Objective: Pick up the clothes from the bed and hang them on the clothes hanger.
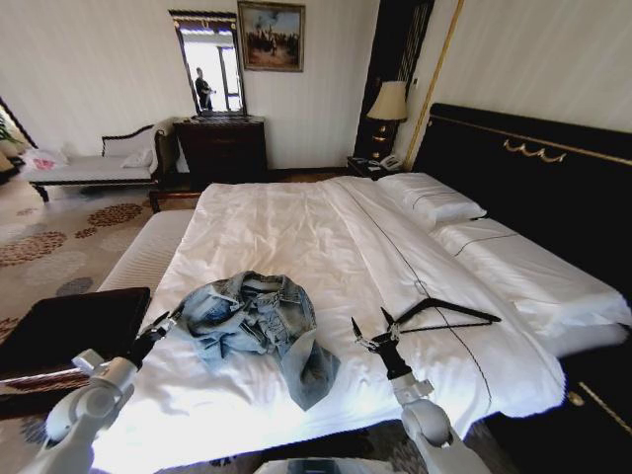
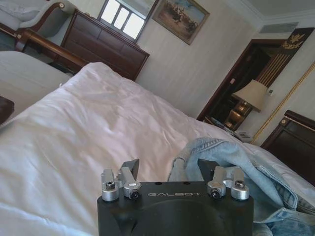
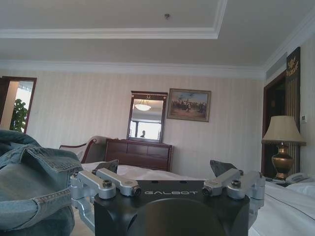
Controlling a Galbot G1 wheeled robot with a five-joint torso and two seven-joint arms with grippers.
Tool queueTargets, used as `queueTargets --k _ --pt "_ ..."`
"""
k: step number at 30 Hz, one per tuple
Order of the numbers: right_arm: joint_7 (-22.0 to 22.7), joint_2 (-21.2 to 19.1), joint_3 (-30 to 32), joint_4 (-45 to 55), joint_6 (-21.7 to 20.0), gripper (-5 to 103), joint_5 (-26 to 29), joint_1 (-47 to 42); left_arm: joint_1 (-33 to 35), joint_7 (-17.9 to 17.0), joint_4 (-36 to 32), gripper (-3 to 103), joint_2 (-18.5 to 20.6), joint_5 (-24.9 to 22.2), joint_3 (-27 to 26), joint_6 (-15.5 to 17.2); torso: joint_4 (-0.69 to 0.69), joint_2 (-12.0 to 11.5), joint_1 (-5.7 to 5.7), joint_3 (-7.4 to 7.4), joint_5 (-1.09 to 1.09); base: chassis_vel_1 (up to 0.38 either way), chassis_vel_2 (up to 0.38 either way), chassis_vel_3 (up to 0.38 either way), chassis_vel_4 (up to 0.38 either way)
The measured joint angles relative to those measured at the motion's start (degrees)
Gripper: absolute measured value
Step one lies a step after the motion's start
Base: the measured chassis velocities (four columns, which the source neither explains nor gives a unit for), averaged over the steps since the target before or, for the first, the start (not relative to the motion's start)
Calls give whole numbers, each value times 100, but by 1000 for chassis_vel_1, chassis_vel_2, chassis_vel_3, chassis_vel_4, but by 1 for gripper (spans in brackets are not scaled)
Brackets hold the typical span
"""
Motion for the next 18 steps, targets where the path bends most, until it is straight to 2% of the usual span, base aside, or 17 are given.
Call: queueTargets --k 1,3,4,5,6,8,10,12,13,17,18 --pt "2 -2 1 9 -4 100 0 0 -13 6 7 63 -17 5 22 4 0 0 0 0 0 0 0 0 0" --pt "4 -2 1 14 -8 100 0 -1 -28 12 16 63 -33 15 44 7 0 0 0 0 0 0 0 0 0" --pt "5 -2 1 15 -12 100 -2 -3 -52 16 41 57 -53 31 74 10 0 0 0 0 0 0 0 0 0" --pt "7 1 1 14 -13 100 -9 -5 -80 17 76 46 -65 43 105 13 0 0 0 0 0 0 0 0 0" --pt "7 2 1 9 -13 100 -13 -9 -95 18 96 46 -68 47 118 15 0 0 0 0 0 0 0 0 0" --pt "8 3 1 -6 -13 100 -20 -11 -126 29 139 35 -73 49 140 18 0 0 0 0 0 0 0 0 0" --pt "8 3 1 -12 -13 100 -21 -12 -135 33 149 35 -75 49 146 18 0 0 0 0 0 0 0 0 0" --pt "17 4 -1 -42 -7 100 -21 4 -157 71 166 24 -83 41 155 19 0 0 0 0 0 0 0 0 0" --pt "17 4 -1 -42 -7 100 -21 4 -157 71 166 24 -83 41 155 19 0 0 0 0 0 0 0 0 0" --pt "21 -38 -80 -63 -7 100 157 58 -140 104 145 3 -85 57 148 17 0 0 0 0 0 0 0 0 0" --pt "20 -80 -133 -52 -41 100 299 67 -129 108 131 3 -85 65 140 15 0 0 0 0 0 0 0 0 0"
